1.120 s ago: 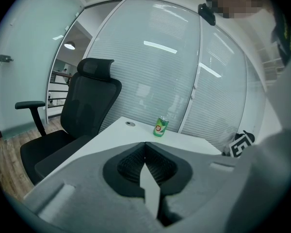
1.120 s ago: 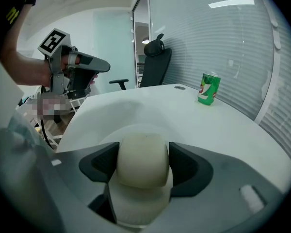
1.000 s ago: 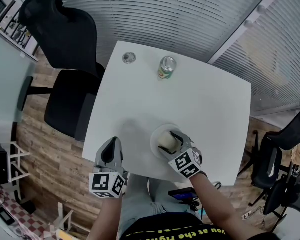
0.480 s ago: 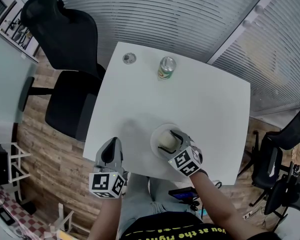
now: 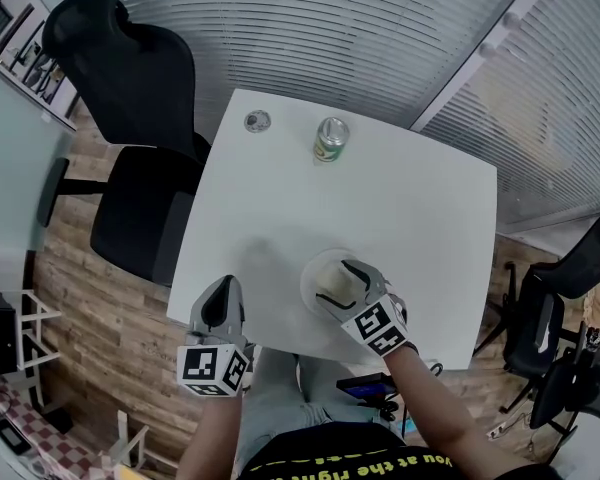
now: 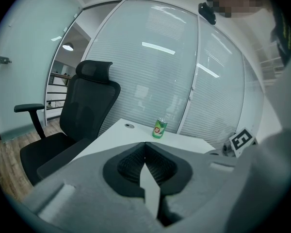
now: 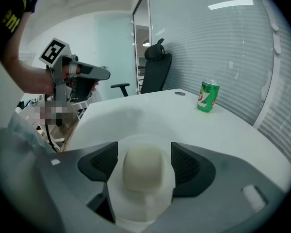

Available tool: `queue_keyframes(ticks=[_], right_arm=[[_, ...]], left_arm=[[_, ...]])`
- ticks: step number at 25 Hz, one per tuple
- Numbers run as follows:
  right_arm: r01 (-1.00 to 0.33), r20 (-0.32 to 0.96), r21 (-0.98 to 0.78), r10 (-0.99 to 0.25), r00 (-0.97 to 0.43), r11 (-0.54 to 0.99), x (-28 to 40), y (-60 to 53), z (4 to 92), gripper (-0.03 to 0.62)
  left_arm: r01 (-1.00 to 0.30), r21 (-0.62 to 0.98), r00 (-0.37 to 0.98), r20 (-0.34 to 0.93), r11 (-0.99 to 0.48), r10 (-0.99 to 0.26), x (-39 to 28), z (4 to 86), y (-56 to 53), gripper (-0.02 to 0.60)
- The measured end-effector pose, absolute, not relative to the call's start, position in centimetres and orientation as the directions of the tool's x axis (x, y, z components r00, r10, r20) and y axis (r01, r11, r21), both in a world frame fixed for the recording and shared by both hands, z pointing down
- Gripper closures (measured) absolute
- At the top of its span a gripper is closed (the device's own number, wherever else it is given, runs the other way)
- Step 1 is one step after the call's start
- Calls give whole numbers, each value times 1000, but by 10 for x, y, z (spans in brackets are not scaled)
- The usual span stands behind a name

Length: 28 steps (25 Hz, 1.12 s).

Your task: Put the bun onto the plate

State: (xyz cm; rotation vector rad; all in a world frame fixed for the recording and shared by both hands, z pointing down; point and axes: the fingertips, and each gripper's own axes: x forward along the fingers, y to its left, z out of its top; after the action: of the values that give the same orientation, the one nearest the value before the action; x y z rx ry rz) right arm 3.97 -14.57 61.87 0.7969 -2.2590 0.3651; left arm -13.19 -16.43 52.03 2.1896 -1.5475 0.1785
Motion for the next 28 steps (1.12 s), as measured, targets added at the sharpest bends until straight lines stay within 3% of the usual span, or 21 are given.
queue_keyframes(ticks=[4,19,28], right_arm=[[-661,683,-49,-457,-569,749,42,-149,612,283],[-791,569,-44,-635,-522,610,72,-166,567,541],[-858,505,-26,-734,-455,514,105,-170,538,586]], left_arm=[[-917,285,369,353,-277,-860,-131,519,-167,581],[-898,281,422,327,-339,-846,-122,505,-182,581],[-878,273,466,309,-393,-829,-109,494,-191,581]])
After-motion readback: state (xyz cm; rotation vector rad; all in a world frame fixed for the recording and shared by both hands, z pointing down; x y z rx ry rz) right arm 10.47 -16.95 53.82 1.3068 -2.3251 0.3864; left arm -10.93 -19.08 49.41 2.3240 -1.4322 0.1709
